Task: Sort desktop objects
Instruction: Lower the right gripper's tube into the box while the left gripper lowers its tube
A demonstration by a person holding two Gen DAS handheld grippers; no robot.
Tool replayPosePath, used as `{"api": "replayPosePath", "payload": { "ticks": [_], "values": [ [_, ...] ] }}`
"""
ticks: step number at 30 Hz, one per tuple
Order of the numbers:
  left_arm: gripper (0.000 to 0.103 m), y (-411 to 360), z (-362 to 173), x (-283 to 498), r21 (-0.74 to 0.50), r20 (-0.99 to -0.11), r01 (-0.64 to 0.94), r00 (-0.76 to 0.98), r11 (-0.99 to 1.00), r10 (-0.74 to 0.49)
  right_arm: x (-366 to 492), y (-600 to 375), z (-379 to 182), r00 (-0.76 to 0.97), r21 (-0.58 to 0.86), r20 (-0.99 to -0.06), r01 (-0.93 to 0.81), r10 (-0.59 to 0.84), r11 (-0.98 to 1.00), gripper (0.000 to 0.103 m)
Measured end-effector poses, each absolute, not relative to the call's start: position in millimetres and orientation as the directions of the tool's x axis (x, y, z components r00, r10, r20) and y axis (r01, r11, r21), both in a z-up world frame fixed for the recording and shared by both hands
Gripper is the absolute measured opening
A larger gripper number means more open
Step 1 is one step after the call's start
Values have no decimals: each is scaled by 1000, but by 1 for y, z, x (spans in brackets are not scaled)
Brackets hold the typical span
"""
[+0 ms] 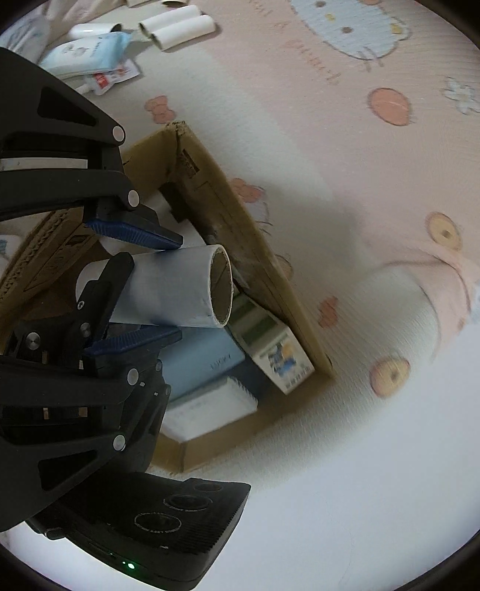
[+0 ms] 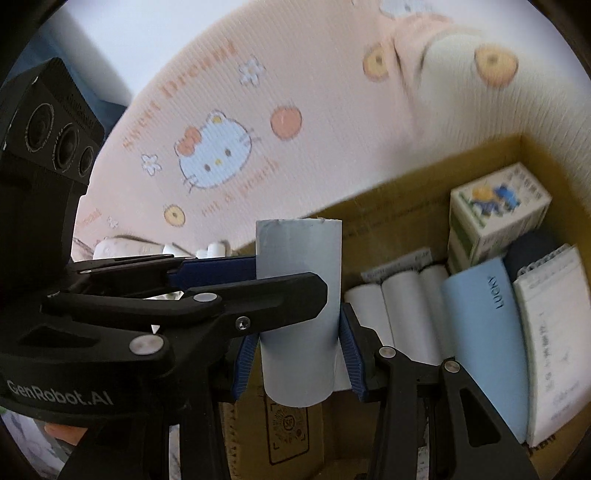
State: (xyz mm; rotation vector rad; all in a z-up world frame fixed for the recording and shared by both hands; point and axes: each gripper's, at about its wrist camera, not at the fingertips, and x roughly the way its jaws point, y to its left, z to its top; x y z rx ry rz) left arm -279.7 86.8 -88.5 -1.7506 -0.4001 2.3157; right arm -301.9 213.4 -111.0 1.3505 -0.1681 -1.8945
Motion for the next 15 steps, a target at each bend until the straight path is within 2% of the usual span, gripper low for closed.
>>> {"api": "replayPosePath", "payload": {
  "ticks": [9, 10, 11, 12, 15],
  "values": [
    [44, 83, -128, -302, -325, -942, 111, -125, -939, 311, -324, 202, -148, -13, 525, -798, 474, -602, -707, 40],
    [39, 84, -130, -302, -322, -944, 113, -117, -940, 309, -324, 201, -151, -15, 514, -806, 478, -592, -712, 40],
    [29, 83, -132, -303, -311, -948, 114, -111, -944, 299, -324, 199, -154, -16, 501, -817, 474, -576, -724, 40],
    [25, 83, -132, -303, -288, -955, 109, -109, -951, 277, -325, 198, -158, -15, 490, -828, 466, -560, -737, 40],
    [22, 82, -130, -303, -238, -965, 81, -131, -968, 227, -332, 199, -172, 14, 504, -836, 414, -548, -758, 40]
  ]
}}
